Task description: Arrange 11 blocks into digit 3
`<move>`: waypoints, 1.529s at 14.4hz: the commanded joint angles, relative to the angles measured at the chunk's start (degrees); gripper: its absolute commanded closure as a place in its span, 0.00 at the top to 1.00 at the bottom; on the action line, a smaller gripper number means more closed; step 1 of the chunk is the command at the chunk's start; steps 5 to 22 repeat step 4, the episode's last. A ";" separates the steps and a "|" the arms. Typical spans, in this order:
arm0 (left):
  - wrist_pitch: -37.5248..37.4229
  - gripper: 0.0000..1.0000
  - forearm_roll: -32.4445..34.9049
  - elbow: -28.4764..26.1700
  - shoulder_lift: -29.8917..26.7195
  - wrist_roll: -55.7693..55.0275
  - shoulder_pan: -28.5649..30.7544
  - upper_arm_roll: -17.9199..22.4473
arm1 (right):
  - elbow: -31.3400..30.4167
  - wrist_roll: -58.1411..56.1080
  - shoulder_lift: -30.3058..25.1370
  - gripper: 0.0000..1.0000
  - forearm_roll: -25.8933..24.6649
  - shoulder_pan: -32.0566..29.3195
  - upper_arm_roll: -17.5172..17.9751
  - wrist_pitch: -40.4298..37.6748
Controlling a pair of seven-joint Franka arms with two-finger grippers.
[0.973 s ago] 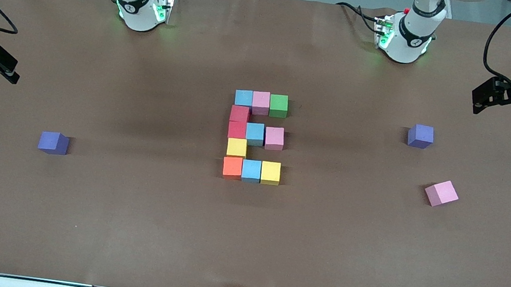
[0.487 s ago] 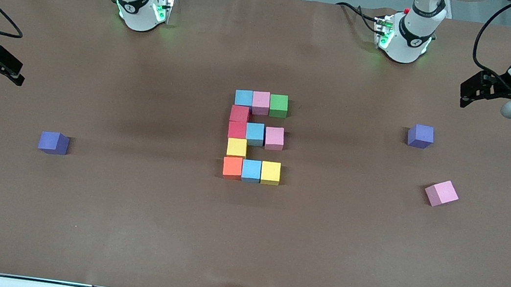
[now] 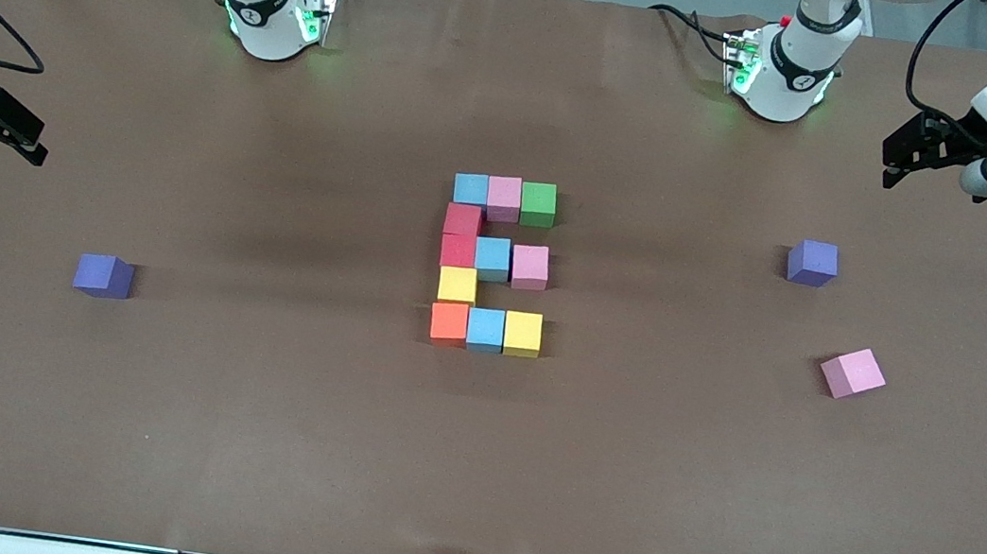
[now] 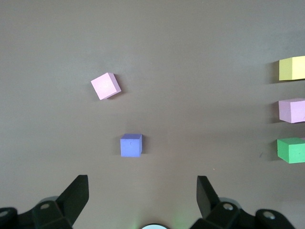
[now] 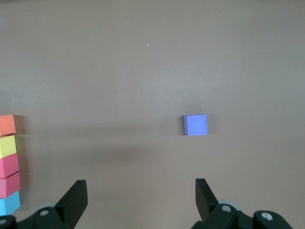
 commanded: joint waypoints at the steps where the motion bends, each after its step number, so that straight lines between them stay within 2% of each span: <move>1: 0.51 1.00 -0.99 1.52 -0.23 1.13 0.79 0.31 | -1.32 -0.33 -1.03 1.00 -0.93 0.18 -0.13 0.77; 22: 0.51 1.00 -0.99 1.88 0.29 0.87 0.88 0.49 | -1.32 -0.33 -1.03 1.00 -0.93 0.26 -0.13 0.69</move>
